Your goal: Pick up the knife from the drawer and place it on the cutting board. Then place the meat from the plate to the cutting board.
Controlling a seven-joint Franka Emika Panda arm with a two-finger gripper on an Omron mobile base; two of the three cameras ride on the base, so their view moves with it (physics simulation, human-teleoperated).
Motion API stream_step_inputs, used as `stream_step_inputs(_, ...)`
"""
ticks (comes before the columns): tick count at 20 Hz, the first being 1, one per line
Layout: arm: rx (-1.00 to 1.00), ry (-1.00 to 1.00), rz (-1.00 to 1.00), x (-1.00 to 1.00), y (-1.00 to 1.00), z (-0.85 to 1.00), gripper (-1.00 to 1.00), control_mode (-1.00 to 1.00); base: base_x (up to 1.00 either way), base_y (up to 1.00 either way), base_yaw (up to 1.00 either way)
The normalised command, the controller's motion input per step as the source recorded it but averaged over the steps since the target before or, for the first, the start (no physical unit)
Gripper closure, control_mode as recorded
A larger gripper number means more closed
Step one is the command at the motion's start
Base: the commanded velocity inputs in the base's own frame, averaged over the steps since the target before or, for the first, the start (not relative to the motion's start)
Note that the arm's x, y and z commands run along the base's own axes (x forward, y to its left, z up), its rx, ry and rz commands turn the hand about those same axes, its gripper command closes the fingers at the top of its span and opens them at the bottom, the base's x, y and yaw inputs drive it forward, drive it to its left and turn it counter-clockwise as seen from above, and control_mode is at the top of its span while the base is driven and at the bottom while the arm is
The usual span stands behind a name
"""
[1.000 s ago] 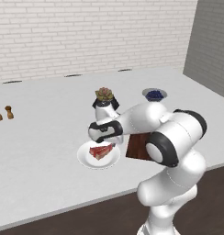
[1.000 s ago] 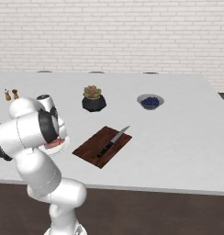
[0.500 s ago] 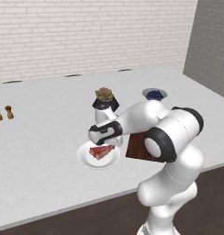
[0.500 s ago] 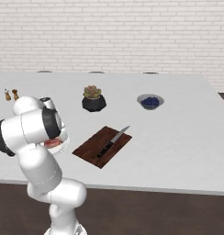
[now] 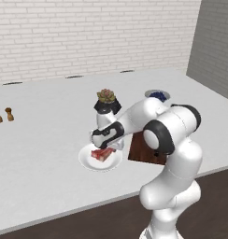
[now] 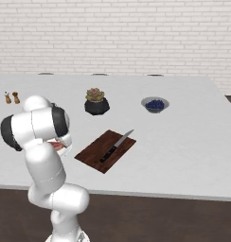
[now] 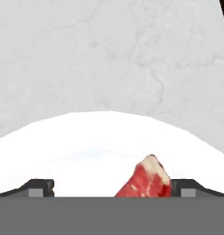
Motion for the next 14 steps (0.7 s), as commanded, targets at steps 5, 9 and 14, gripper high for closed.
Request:
stream_step_inputs(5,0.0,-0.02,-0.03,0.15,0.17,-0.19,-1.0,-1.0,0.0,0.0,0.0)
stream_step_inputs(9,0.0,-0.03,-0.02,0.06,0.22,-0.23,-1.0,-1.0,0.0,0.0,0.0)
stream_step_inputs(14,0.0,-0.04,-0.01,0.03,0.22,-0.27,-1.0,-1.0,0.0,0.0,0.0)
